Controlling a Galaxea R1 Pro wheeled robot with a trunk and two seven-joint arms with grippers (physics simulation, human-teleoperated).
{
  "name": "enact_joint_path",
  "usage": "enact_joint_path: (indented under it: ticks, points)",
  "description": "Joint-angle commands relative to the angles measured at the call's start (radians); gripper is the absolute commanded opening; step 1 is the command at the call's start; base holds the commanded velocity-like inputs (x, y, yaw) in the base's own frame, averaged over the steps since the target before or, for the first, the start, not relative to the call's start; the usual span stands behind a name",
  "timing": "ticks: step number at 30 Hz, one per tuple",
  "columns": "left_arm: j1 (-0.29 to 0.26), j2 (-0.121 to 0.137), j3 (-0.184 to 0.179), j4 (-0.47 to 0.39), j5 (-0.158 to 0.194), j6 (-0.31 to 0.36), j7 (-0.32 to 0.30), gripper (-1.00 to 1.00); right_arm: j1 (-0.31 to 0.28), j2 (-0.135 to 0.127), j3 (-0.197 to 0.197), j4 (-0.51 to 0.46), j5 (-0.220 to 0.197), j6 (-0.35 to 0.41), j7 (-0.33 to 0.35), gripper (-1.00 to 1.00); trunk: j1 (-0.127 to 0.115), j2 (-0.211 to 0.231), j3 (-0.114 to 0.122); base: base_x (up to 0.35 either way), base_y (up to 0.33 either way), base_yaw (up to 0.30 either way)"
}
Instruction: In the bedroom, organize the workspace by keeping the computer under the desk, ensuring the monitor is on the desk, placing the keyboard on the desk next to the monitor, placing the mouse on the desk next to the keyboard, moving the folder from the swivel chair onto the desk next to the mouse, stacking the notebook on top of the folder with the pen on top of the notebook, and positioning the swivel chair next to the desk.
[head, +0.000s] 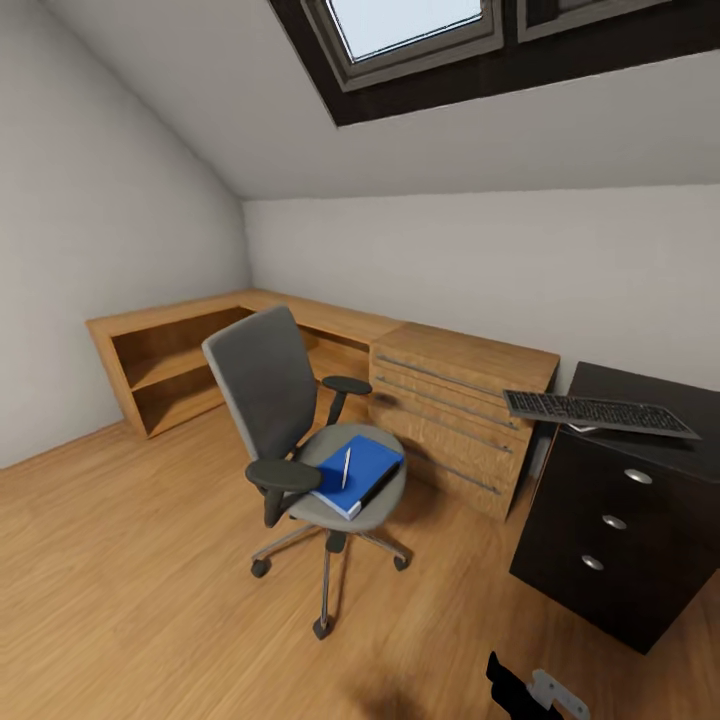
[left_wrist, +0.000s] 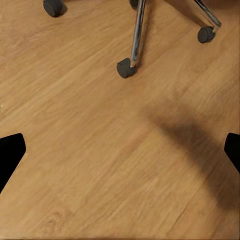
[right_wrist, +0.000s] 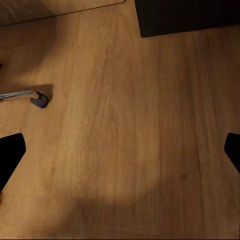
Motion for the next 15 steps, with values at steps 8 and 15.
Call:
enact_joint_path:
  ticks: [8,15]
  points:
    - [0.000,0.039,-0.001,0.012,0.014,-0.003,0.001,1.00,0.040,0.007,0.010,0.000,-0.006,-0.008,0.007,1.00,-0.031,0.056,0.024,0.000,0.000,-0.026]
    - [0.000,0.039,-0.002,0.015,0.014,-0.002,0.001,1.00,0.042,0.011,0.010,0.000,-0.005,-0.009,0.007,1.00,-0.058,0.105,0.046,0.000,0.000,-0.214]
